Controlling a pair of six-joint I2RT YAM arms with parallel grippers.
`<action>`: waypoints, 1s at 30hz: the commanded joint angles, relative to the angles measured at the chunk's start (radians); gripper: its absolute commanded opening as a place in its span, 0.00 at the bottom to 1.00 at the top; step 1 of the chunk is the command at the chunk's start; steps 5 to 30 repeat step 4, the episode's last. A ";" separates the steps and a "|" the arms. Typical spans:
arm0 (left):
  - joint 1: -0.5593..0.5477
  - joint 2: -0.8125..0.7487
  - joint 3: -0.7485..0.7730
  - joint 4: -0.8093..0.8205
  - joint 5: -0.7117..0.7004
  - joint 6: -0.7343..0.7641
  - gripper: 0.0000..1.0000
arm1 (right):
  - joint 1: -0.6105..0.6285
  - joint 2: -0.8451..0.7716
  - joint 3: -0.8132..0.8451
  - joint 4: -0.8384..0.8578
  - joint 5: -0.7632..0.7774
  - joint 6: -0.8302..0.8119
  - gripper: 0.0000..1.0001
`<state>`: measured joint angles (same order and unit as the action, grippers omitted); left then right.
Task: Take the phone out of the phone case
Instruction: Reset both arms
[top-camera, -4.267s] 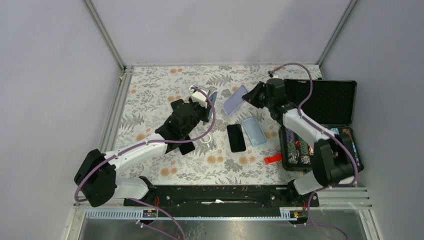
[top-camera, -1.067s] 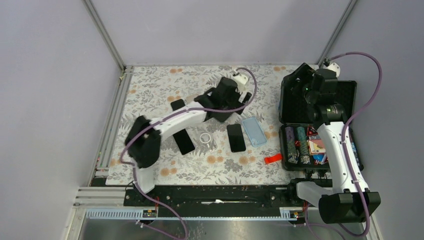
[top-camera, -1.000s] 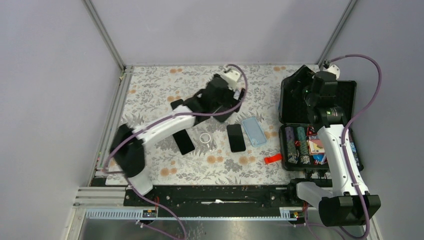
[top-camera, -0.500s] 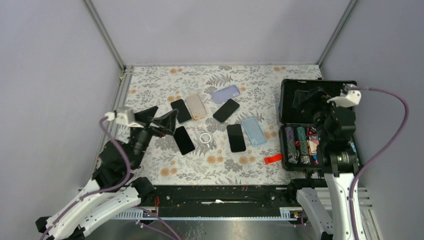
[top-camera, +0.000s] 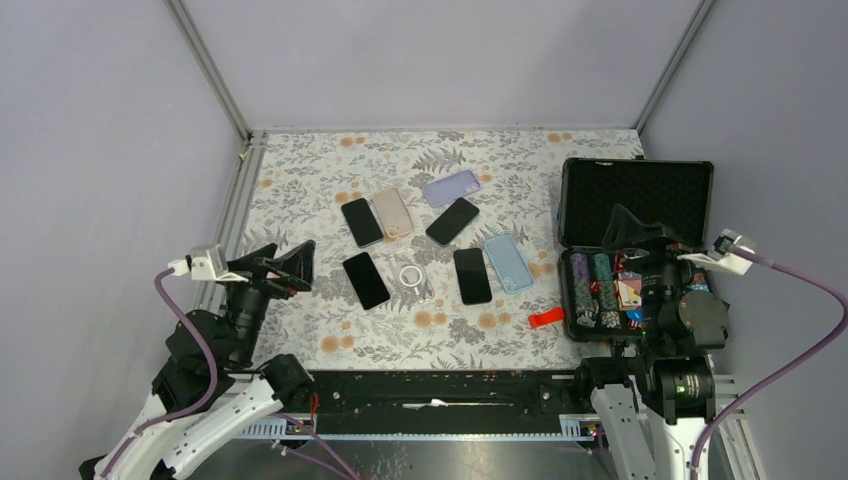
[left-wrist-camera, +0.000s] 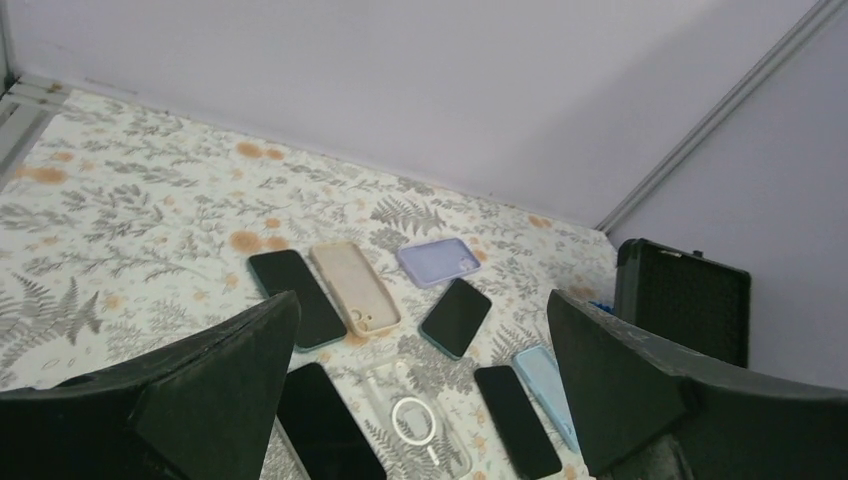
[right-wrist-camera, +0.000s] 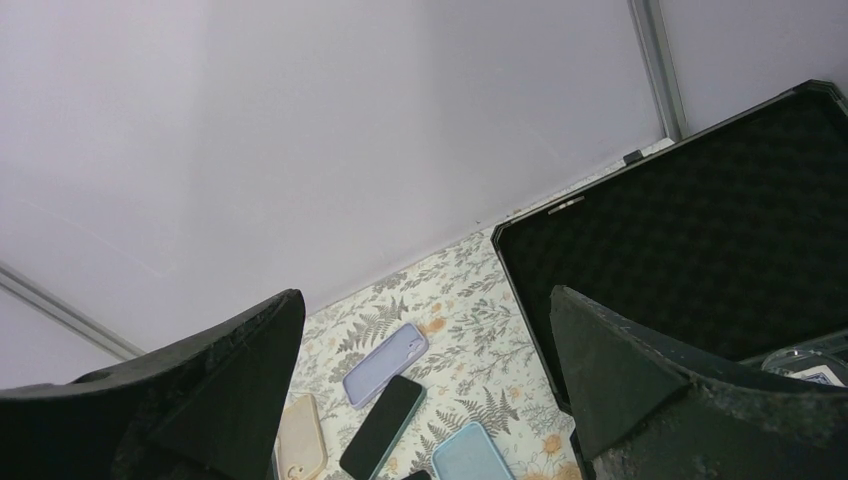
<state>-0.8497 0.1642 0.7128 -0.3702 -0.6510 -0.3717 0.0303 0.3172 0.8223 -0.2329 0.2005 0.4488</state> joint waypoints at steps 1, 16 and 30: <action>-0.003 -0.014 0.034 -0.065 -0.057 -0.004 0.99 | -0.004 -0.001 -0.003 0.049 0.030 -0.010 1.00; -0.002 -0.016 0.036 -0.066 -0.052 -0.015 0.99 | -0.003 0.001 -0.004 0.050 0.027 -0.007 1.00; -0.002 -0.016 0.036 -0.066 -0.052 -0.015 0.99 | -0.003 0.001 -0.004 0.050 0.027 -0.007 1.00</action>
